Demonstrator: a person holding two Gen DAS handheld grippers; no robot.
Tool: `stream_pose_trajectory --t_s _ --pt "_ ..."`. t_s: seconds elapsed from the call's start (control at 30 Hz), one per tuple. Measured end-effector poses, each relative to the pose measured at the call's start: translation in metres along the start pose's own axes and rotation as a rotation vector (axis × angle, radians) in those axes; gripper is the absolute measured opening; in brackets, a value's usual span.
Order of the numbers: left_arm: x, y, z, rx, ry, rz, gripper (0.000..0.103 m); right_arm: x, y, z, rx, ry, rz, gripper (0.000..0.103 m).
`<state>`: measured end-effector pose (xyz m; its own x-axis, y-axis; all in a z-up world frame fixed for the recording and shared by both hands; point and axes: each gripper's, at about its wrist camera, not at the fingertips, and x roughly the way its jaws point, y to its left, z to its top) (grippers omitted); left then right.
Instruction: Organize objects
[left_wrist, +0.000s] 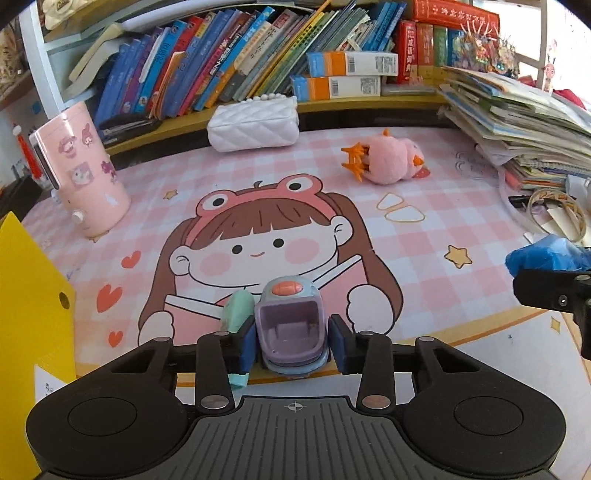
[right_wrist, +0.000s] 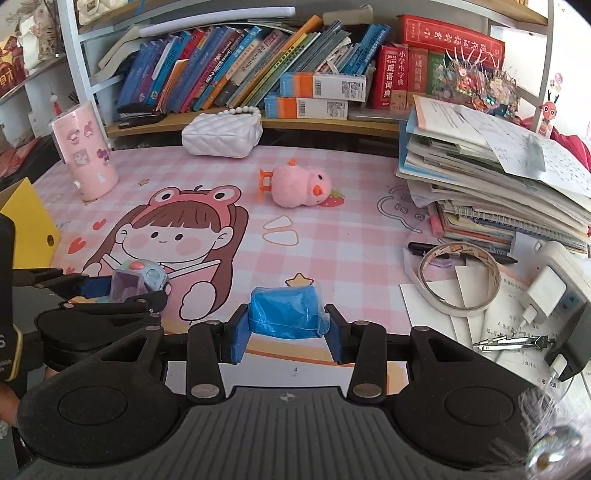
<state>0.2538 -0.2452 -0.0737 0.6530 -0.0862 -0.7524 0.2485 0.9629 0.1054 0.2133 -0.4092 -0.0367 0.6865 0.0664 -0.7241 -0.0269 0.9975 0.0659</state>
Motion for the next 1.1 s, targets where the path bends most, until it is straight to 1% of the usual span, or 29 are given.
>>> stream_pose_trajectory --t_s 0.07,0.13,0.23,0.33,0.47,0.77,1.1 --pt "-0.005 0.005 0.001 -0.034 -0.005 -0.014 0.037 0.0 0.001 0.0 0.001 0.002 0.0 0.039" --pt "-0.015 0.008 0.001 -0.051 -0.034 -0.023 0.037 0.001 0.003 0.0 0.0 0.005 -0.003 0.039" --pt "-0.032 0.014 0.001 -0.081 -0.076 -0.06 0.037 0.002 0.007 0.0 -0.005 0.012 0.002 0.039" --pt "-0.049 0.017 -0.002 -0.087 -0.11 -0.079 0.037 0.003 0.016 -0.002 -0.023 0.021 0.009 0.039" --pt "-0.066 0.021 -0.01 -0.082 -0.135 -0.087 0.038 0.001 0.031 -0.007 -0.05 0.033 0.021 0.039" --pt "-0.102 0.046 -0.041 -0.116 -0.155 -0.064 0.038 -0.016 0.069 -0.021 -0.093 0.032 0.04 0.039" --pt "-0.144 0.084 -0.084 -0.145 -0.175 -0.048 0.038 -0.046 0.119 -0.044 -0.111 0.024 0.054 0.039"
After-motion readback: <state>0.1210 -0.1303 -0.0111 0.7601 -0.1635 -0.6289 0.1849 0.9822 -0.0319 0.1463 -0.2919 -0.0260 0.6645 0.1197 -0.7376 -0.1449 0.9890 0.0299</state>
